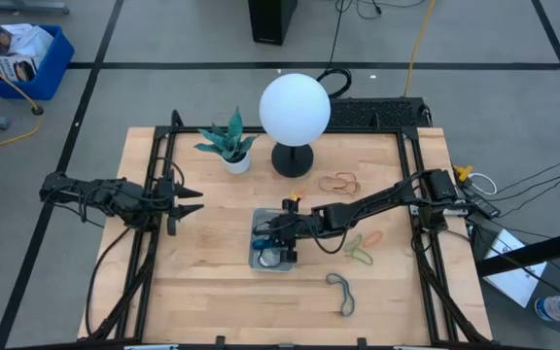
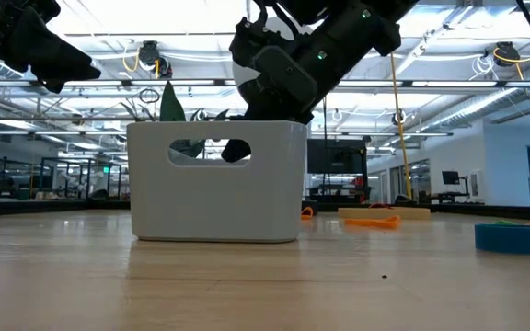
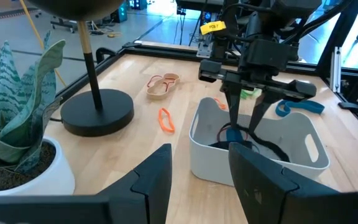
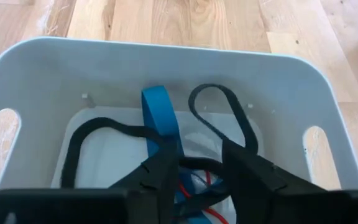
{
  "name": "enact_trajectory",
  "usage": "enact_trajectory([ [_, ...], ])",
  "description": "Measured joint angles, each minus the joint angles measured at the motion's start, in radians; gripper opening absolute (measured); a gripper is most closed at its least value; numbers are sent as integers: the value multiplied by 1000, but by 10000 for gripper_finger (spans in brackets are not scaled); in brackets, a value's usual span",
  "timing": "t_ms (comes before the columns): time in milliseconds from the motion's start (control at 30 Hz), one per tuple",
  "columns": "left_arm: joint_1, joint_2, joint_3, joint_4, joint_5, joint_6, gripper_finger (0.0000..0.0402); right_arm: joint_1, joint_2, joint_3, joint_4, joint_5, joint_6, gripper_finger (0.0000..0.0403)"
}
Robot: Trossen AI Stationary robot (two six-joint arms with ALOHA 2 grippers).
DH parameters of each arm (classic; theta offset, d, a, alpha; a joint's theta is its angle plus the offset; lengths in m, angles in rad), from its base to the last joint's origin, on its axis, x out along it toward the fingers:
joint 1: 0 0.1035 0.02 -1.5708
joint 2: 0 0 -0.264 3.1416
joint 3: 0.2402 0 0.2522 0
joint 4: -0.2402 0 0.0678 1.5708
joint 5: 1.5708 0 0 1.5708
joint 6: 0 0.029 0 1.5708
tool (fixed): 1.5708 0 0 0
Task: Pick and place rubber bands into bin
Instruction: Put the top orange rubber band into the gray bin
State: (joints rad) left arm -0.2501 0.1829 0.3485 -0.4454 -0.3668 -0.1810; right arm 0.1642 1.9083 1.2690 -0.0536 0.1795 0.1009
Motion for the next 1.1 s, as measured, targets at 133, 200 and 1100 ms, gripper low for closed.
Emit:
enact_trajectory([
  [133,0,0,0,0,0,0,166,0,-17,-1,-5,0,0,139],
  [200,0,0,0,0,0,0,166,0,-49,-1,-4,1,-10,143],
  [1100,0,0,0,1,0,29,166,-113,-658,-163,-142,82,-384,141],
])
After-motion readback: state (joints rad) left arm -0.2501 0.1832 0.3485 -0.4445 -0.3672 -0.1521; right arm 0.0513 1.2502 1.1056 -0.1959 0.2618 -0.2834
